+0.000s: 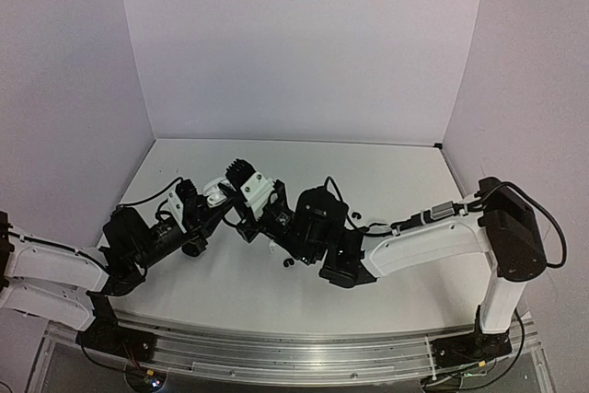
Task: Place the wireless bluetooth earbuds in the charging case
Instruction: Insert the right earbud into the right side groove of the charging case.
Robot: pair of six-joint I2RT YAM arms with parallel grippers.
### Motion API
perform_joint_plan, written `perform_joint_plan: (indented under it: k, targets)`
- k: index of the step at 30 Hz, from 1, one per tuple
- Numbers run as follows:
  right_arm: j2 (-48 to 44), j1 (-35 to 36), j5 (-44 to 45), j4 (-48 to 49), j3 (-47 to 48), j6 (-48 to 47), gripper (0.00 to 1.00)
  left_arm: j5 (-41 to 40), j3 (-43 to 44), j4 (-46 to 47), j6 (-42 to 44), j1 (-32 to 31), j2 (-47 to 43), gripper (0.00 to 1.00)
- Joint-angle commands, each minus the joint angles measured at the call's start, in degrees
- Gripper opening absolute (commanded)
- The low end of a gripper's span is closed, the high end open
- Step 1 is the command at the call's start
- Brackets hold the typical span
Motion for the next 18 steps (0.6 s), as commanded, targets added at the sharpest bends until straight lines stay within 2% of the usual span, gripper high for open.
perform_joint_plan:
  k: [1,10,15,18]
  targets:
    - [0.67,-0.13,1.69,2.14,-0.29,0.57,0.00,0.85,2.02,2.82,-0.54,0.21,0.09,0.00]
    - [1.64,-0.05,4.98,-0.41,-0.30,-0.64,0.00,-1.02,2.26,4.18,-0.44,0.28,0.24,0.00]
    - [3.98,1.36,13.32,-3.44,2.45,-4.60,0.00,-2.84,2.72,3.19,0.15,0.36,0.13,0.00]
    - [5.13,1.80,14.72,-3.50,3.40,-4.47,0.00,-2.93,2.87,3.70,0.65,0.44,0.35,0.00]
